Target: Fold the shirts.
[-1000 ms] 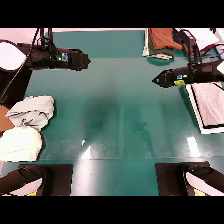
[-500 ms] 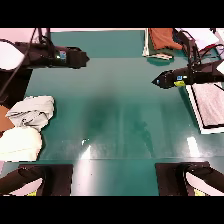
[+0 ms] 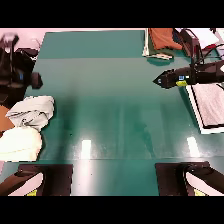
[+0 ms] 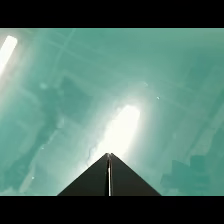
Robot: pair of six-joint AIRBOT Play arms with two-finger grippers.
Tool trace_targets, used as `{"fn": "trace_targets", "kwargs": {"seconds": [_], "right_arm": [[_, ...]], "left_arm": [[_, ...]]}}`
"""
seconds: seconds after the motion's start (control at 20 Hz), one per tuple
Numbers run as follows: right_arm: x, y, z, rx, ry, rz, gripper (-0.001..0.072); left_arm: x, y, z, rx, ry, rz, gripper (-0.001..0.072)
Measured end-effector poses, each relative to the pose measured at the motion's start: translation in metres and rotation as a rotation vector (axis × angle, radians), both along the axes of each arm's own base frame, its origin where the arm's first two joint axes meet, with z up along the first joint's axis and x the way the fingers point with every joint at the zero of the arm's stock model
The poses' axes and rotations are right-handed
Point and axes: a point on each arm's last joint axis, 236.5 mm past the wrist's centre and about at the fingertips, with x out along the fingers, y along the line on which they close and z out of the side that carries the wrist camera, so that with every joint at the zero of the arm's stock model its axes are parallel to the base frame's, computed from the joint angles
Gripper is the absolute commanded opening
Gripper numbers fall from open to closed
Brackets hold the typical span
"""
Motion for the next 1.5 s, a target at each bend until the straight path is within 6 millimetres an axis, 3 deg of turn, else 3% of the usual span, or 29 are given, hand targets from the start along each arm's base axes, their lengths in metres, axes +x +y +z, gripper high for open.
{"fn": "trace_targets", "kwargs": {"seconds": [0.2,0.3,0.35,0.4,0.45,0.5,0.55,0.7,0.85,0.95,1.05,1.2,1.25,1.35,1.5], "right_arm": [[-0.001,0.0,0.004,0.001,-0.01,0.0,0.0021],[-0.001,0.0,0.005,0.002,-0.015,-0.002,0.0021],[-0.001,-0.001,0.005,0.002,-0.016,-0.002,0.0021],[-0.001,-0.001,0.005,0.002,-0.017,-0.003,0.0021],[-0.001,-0.001,0.006,0.003,-0.018,-0.003,0.0021],[0.0,-0.001,0.006,0.004,-0.022,-0.006,0.0021],[0.001,-0.001,0.007,0.005,-0.027,-0.008,0.0021],[0.003,-0.001,0.01,0.007,-0.037,-0.011,0.0021],[0.008,0.0,0.038,0.018,-0.103,-0.013,0.0021],[0.013,0.0,0.071,0.029,-0.185,-0.017,0.0021],[0.018,-0.002,0.111,0.044,-0.283,-0.027,0.0021],[0.019,-0.012,0.171,0.062,-0.425,-0.058,0.0021],[0.018,-0.018,0.187,0.065,-0.464,-0.071,0.0021],[0.016,-0.031,0.217,0.065,-0.535,-0.105,0.0021],[0.011,-0.054,0.246,0.049,-0.598,-0.155,0.0021]], "left_arm": [[-0.023,0.035,-0.089,0.019,0.153,0.079,0.0611],[-0.03,0.041,-0.119,0.018,0.202,0.093,0.0607],[-0.034,0.042,-0.13,0.015,0.222,0.103,0.047],[-0.035,0.044,-0.136,0.01,0.229,0.115,0.0233],[-0.036,0.045,-0.139,0.006,0.233,0.126,0.0075],[-0.035,0.045,-0.139,0.003,0.23,0.133,0.0023],[-0.033,0.046,-0.137,0.001,0.22,0.141,0.0023],[-0.015,0.049,-0.096,0.009,0.114,0.148,0.0022],[0.011,0.032,-0.006,0.026,-0.099,0.088,0.0021],[0.019,-0.001,0.071,0.032,-0.26,-0.014,0.0021],[0.013,-0.049,0.145,0.015,-0.405,-0.154,0.0021],[-0.01,-0.119,0.216,-0.027,-0.552,-0.362,0.0021],[-0.017,-0.141,0.228,-0.039,-0.583,-0.429,0.0021],[-0.025,-0.184,0.233,-0.063,-0.593,-0.547,0.0022],[-0.025,-0.256,0.202,-0.083,-0.523,-0.719,0.0027]]}}
